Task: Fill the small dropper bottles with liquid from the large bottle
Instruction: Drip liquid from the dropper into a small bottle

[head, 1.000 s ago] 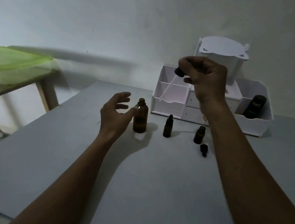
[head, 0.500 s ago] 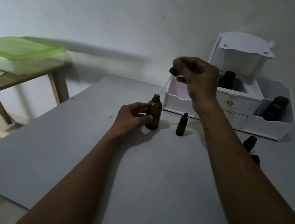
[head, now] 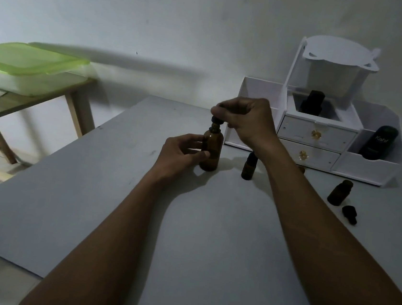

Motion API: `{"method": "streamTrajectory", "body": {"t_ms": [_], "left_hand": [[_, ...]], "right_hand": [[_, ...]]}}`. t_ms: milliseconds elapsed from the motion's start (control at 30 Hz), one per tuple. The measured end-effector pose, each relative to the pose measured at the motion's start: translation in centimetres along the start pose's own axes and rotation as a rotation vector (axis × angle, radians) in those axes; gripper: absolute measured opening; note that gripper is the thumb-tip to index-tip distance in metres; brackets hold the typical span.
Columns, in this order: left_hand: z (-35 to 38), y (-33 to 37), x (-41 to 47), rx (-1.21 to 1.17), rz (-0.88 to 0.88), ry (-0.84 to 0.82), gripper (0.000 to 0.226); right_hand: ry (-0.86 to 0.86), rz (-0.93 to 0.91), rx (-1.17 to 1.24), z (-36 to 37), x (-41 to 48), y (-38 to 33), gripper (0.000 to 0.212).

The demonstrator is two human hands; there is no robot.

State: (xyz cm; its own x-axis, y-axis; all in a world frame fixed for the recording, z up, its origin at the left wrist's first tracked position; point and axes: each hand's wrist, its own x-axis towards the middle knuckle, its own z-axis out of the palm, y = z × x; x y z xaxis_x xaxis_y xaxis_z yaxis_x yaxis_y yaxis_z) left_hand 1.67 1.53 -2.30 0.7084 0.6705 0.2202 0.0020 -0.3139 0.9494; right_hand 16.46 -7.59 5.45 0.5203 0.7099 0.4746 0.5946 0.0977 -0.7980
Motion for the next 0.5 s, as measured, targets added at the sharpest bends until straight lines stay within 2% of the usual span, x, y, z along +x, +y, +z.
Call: {"method": "streamTrajectory", "body": {"t_ms": [167,500], "left_hand": [[0.0,-0.2,0.1,0.001,0.001,0.005,0.046],[0.0,-0.2,0.1,0.011,0.009,0.004,0.045]], "right_hand": [[-0.008,0.017,-0.09,0.6,-0.2,1.0,0.022],[0.089,-0.034,-0.166,1.6,0.0,0.7,0.014]]}}
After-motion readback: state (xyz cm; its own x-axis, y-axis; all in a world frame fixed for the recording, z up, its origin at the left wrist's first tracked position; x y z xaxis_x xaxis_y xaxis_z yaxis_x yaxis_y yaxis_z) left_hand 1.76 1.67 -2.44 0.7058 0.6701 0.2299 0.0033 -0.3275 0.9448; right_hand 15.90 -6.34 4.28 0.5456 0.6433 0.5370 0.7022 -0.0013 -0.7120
